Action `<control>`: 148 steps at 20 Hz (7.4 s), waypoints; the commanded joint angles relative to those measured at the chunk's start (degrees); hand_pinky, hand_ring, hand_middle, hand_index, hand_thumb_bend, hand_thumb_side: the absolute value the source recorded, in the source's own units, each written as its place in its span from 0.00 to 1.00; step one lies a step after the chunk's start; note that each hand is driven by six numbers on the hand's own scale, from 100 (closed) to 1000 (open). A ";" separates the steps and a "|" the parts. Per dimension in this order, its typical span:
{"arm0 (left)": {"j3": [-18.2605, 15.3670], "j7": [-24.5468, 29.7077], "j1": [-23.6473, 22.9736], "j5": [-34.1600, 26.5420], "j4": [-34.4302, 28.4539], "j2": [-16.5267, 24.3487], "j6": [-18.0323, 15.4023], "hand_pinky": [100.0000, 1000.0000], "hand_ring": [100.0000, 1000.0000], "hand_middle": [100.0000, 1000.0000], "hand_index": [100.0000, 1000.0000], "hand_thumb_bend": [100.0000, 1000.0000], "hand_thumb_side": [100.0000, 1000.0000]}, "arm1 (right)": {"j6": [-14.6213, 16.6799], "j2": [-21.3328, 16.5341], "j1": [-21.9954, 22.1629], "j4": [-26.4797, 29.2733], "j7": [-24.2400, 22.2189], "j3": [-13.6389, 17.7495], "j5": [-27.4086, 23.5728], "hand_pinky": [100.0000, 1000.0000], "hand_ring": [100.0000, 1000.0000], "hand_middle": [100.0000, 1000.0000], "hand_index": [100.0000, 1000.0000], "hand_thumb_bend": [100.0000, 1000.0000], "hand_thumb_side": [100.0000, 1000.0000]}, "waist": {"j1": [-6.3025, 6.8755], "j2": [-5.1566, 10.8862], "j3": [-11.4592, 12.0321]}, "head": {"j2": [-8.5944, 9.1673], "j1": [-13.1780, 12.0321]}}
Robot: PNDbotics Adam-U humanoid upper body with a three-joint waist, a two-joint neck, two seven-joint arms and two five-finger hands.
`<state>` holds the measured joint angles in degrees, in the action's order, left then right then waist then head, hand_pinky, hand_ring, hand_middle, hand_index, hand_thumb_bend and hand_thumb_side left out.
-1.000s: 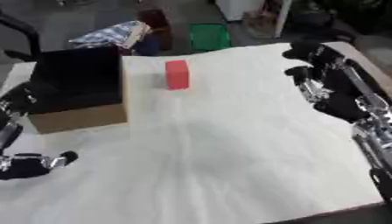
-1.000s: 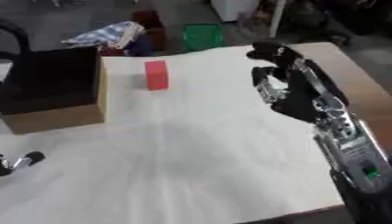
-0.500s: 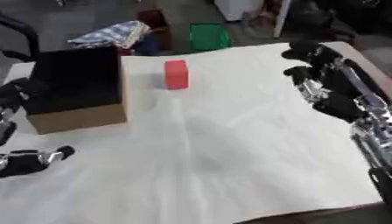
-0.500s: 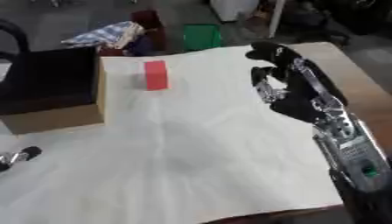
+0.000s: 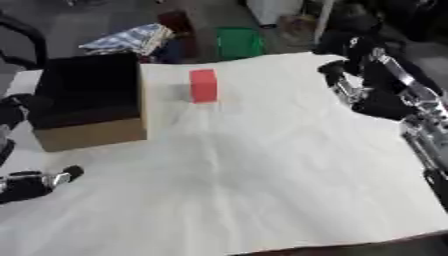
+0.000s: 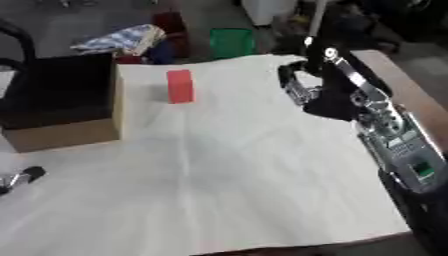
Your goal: Pick up objects on the table and place them in the box.
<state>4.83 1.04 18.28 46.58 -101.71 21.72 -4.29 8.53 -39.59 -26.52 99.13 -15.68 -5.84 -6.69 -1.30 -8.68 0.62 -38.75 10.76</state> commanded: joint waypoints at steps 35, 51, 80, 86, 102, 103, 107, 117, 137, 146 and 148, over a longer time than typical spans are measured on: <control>5.46 3.87 9.03 -4.58 -1.02 -2.61 -4.97 0.58 0.83 0.64 0.76 0.78 0.00 | 13.33 8.69 -31.43 -61.70 0.01 5.53 38.87 0.82 1.00 0.86 0.91 0.46 0.23 | -3.00 -0.89 18.08 | 3.80 14.07; 5.59 3.75 9.09 -4.58 -1.19 -2.51 -5.15 0.57 0.83 0.64 0.76 0.78 0.00 | 11.50 8.11 -30.03 -67.56 4.65 6.96 39.91 0.79 0.97 0.78 0.87 0.34 0.28 | -3.10 -2.65 18.56 | 4.88 16.06; 5.59 3.66 7.92 -4.80 -0.63 -2.40 -4.96 0.56 0.82 0.64 0.76 0.78 0.00 | 13.73 9.91 -33.50 -55.84 6.36 4.52 34.24 0.67 0.78 0.32 0.52 0.17 0.00 | -3.33 -0.05 16.05 | 4.08 15.97; 6.08 4.07 7.74 -4.73 -0.54 -2.37 -5.33 0.56 0.82 0.64 0.76 0.78 0.00 | 13.81 12.24 -36.62 -54.59 4.68 3.59 33.82 0.67 0.77 0.33 0.53 0.19 0.00 | -3.41 0.83 17.47 | 4.05 16.46; 7.65 5.68 9.41 -5.39 -0.66 -3.74 -6.56 0.56 0.82 0.64 0.76 0.78 0.00 | 13.58 20.56 -38.21 -57.81 5.80 2.48 40.91 0.71 0.85 0.60 0.80 0.32 0.06 | -2.80 -0.23 22.09 | 4.60 18.16; 7.66 5.70 9.42 -5.41 -0.65 -3.79 -6.55 0.56 0.82 0.64 0.76 0.78 0.00 | 13.66 20.82 -38.19 -57.79 6.35 2.38 41.30 0.73 0.87 0.70 0.85 0.39 0.12 | -2.84 -0.28 22.02 | 4.57 18.11; 7.66 5.71 9.40 -5.41 -0.60 -3.86 -6.55 0.56 0.82 0.64 0.76 0.78 0.00 | 14.12 21.14 -38.08 -57.54 7.39 2.24 41.66 0.76 0.91 0.85 0.90 0.45 0.16 | -3.03 -0.34 21.50 | 4.54 17.73; 6.32 4.80 7.79 -4.78 -0.14 -3.58 -5.70 0.56 0.83 0.64 0.76 0.78 0.00 | 14.06 18.03 -36.24 -50.01 8.49 1.76 34.86 0.74 0.91 0.82 0.89 0.28 0.04 | -2.53 0.19 17.70 | 3.75 14.25; 2.34 1.46 3.86 -3.50 0.65 -2.96 -2.96 0.55 0.83 0.62 0.76 0.79 0.00 | 9.73 8.23 -14.10 -11.19 6.71 -1.71 8.13 0.72 0.88 0.75 0.88 0.13 0.00 | -0.85 -0.91 6.97 | 2.96 8.33; 0.36 -0.24 1.93 -2.97 0.85 -2.80 -1.61 0.54 0.81 0.61 0.76 0.78 0.00 | 0.77 8.43 -2.01 2.96 2.78 1.62 0.62 0.72 0.89 0.73 0.88 0.07 0.06 | -0.07 -0.91 3.67 | 2.71 5.00; 0.05 -0.58 1.69 -2.86 0.86 -2.66 -1.38 0.54 0.81 0.60 0.76 0.78 0.00 | 0.48 8.78 -0.75 3.52 2.93 1.87 0.66 0.72 0.89 0.72 0.88 0.05 0.08 | 0.00 -0.82 3.09 | 2.64 4.85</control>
<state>5.65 0.95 19.59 43.42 -100.23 17.70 -5.77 9.38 -30.02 -26.69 100.99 -12.86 -4.87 -5.70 -1.34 -10.42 3.64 -35.76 15.94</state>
